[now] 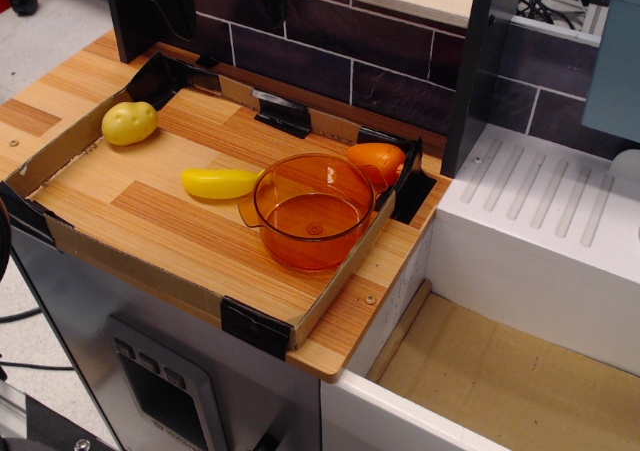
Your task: Put potato in pot
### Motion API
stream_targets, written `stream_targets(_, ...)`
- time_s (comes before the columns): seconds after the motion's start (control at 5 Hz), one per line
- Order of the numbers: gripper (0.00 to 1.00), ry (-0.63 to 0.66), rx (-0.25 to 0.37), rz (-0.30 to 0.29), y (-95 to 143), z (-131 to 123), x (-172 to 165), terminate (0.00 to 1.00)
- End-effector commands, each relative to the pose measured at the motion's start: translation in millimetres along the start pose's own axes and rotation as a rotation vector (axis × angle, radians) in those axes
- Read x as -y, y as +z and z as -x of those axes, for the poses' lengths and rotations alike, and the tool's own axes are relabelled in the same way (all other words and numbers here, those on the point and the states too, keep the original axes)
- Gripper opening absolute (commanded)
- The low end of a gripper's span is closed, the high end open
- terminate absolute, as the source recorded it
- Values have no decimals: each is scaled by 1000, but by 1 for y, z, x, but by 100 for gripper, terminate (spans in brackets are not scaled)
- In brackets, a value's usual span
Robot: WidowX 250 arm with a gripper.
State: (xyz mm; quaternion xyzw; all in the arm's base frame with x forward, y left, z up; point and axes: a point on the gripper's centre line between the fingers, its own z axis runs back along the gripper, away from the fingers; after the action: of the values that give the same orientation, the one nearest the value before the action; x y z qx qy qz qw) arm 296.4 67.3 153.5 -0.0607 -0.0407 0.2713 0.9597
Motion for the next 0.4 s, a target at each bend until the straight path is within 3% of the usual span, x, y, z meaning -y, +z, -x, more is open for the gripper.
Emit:
stream_targets(0.0, 100, 0, 0, 0, 0, 0, 0, 0)
stream_targets(0.2, 100, -162, -26, 30, 11, -13, -21, 0)
